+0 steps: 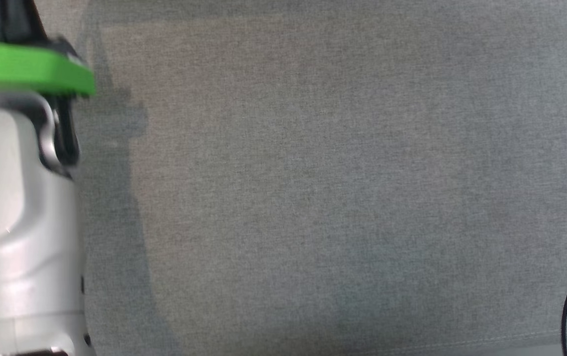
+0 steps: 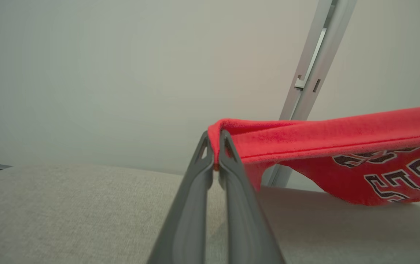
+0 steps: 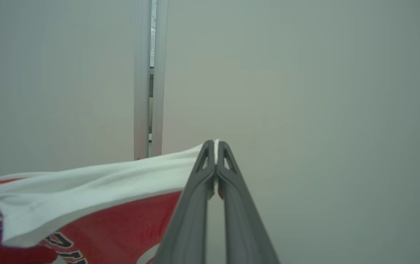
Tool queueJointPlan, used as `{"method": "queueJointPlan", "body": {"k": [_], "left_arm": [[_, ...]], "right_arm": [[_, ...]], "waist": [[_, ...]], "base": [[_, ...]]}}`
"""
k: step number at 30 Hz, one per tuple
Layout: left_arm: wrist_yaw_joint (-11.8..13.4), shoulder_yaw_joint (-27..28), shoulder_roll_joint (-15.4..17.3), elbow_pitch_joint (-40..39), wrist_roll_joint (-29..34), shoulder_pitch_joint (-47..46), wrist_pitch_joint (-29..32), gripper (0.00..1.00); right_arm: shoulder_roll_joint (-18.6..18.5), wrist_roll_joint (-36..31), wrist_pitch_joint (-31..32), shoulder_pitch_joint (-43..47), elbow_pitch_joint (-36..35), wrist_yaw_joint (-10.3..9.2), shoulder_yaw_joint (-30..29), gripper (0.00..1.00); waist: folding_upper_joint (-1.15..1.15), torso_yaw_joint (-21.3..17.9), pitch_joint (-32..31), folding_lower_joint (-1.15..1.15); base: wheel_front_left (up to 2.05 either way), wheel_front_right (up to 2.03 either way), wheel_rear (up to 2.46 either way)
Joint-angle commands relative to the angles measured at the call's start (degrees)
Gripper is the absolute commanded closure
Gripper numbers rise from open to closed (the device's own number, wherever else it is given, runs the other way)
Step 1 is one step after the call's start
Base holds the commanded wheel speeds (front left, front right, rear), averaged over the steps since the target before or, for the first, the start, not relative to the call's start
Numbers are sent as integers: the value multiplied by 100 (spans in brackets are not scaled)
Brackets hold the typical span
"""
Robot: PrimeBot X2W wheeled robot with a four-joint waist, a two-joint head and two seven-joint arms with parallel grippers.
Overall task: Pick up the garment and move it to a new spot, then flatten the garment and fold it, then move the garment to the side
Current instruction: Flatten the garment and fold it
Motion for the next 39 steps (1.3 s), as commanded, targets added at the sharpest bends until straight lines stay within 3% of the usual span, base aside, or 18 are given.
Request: {"method": "queueJointPlan", "body": {"k": [1, 8, 13, 18, 29, 39], "left_arm": [[3, 166, -10, 19, 44, 503, -14, 100], [-108, 493, -350, 115, 172, 2332, -16, 100], [-123, 449, -401, 46, -6, 3304, -15, 100], [22, 241, -403, -137, -303, 4113, -7, 100], [274, -164, -410, -661, -506, 5665, -9, 100], [317, -503, -412, -1485, -451, 6285, -9, 100]], "right_arm": [[36, 149, -12, 508, -112, -27, -146, 100], [533, 557, -12, 2924, -214, -27, -67, 100], [930, 742, -12, 4069, -124, -27, -183, 100], [1141, 826, -12, 4855, -172, -26, -157, 100], [1151, 757, -11, 6500, -14, -25, 46, 100], [1099, 820, -11, 7026, -231, -24, -80, 100]], "waist": [[0, -42, -148, -1], [0, -175, -620, -1], [0, -232, -1112, -1], [0, -311, -1633, -1], [0, -250, -2626, -1], [0, -140, -2485, -1]], "base": [[0, 0, 0], [0, 0, 0], [0, 0, 0], [0, 0, 0], [0, 0, 0], [0, 0, 0]]}}
